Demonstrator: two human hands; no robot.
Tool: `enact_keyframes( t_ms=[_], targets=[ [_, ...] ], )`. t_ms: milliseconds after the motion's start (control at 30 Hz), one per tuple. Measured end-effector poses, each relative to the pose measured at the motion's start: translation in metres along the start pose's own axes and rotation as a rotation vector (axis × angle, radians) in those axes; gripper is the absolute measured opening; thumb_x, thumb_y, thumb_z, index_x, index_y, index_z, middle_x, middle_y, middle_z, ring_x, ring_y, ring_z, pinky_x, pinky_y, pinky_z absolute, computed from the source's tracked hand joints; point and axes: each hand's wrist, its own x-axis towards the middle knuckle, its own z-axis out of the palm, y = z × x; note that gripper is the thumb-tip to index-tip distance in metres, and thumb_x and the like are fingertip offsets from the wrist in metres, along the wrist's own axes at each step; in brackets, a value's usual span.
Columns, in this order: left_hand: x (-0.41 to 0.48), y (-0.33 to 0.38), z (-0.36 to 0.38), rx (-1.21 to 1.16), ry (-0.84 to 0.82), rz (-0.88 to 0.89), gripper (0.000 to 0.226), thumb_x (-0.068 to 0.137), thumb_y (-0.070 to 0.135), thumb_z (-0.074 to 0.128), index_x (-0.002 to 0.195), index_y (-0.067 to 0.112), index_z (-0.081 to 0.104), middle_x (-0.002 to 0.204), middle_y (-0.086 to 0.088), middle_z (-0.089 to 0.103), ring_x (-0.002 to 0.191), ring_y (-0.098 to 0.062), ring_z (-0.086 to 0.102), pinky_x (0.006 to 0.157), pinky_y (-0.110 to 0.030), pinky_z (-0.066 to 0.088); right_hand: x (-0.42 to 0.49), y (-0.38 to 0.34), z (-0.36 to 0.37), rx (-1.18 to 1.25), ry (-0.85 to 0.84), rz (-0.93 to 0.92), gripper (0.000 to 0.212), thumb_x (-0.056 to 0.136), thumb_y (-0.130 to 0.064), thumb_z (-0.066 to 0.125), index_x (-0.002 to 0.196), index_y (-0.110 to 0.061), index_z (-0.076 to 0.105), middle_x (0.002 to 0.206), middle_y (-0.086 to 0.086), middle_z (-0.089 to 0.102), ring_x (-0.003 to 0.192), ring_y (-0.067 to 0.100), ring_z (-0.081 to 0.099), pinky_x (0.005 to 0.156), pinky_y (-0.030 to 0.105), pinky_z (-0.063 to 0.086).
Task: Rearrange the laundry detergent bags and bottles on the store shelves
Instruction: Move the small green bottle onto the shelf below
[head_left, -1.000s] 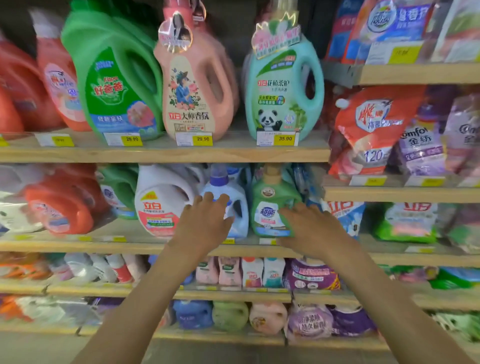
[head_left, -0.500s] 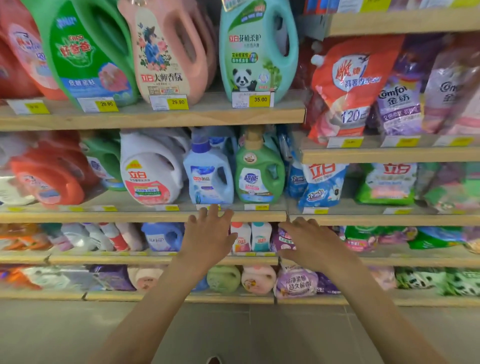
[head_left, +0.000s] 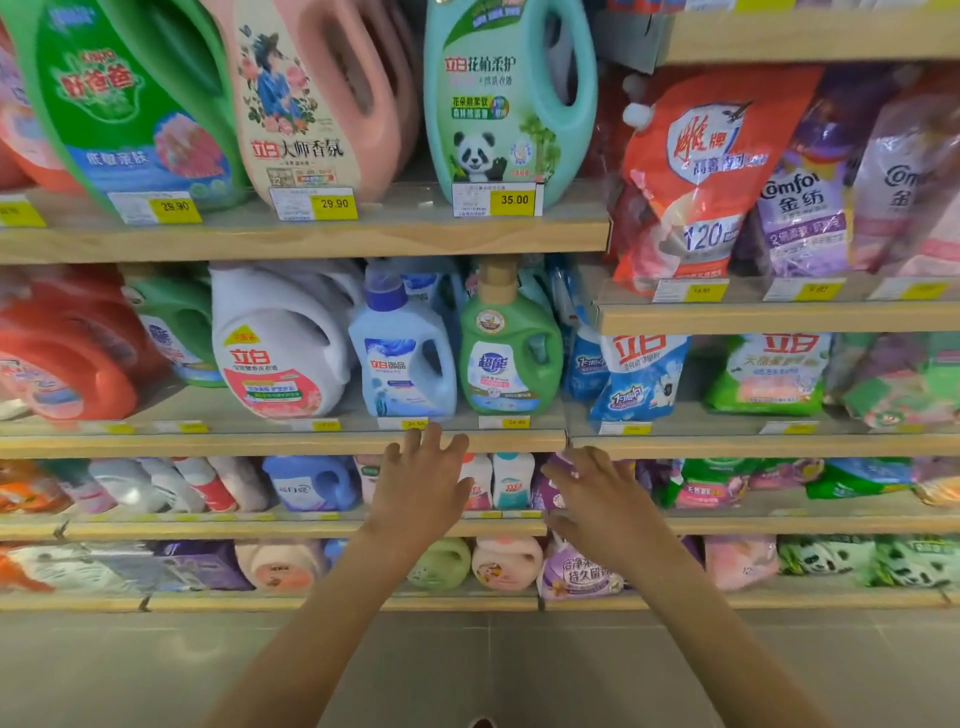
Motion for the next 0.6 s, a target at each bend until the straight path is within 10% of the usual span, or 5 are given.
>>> enact_keyframes(
  t_ms=[600],
  targets=[
    [0.138, -0.018, 0.068, -0.677, 0.096, 0.014, 0.065, 0.097, 0.018, 0.056, 0.155, 0.015, 0.027, 0.141, -0.015, 0.046, 0.127, -0.037, 0.049, 0.093, -0.051, 0.052, 0.133, 0.027, 0.008, 0.176, 0.104, 0.193, 0.07, 0.094, -0.042, 0.059, 0.153, -0.022, 0.025, 0.143, 0.009, 0.039, 0.13, 0.033, 0.041, 0.1, 0.046, 0.045]
  ],
)
